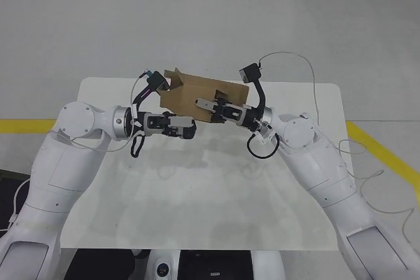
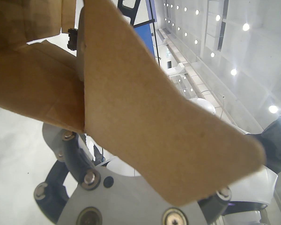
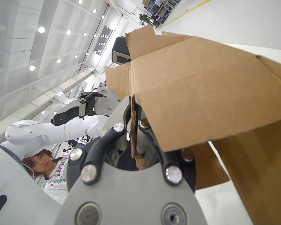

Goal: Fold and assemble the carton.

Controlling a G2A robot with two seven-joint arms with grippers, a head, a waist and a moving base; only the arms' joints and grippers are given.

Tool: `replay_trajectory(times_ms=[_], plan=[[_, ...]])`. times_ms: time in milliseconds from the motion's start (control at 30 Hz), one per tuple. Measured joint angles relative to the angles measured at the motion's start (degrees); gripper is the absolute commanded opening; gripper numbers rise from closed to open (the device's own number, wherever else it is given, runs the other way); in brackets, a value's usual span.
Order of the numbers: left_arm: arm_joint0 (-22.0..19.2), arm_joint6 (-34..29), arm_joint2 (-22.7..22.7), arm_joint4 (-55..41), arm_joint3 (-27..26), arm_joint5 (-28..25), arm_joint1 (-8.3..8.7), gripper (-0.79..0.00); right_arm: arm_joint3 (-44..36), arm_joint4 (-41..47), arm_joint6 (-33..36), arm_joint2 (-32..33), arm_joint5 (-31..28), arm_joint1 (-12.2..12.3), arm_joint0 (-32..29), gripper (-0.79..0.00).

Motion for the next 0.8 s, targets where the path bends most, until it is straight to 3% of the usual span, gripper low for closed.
replay_trajectory(times_ms=[800], plan=[[-0.3, 0.4, -1.5, -0.3, 1.9, -0.1, 0.15, 0.000, 1.4, 1.6, 4.8, 2.6, 1.0, 0.1, 0.1, -0.785]])
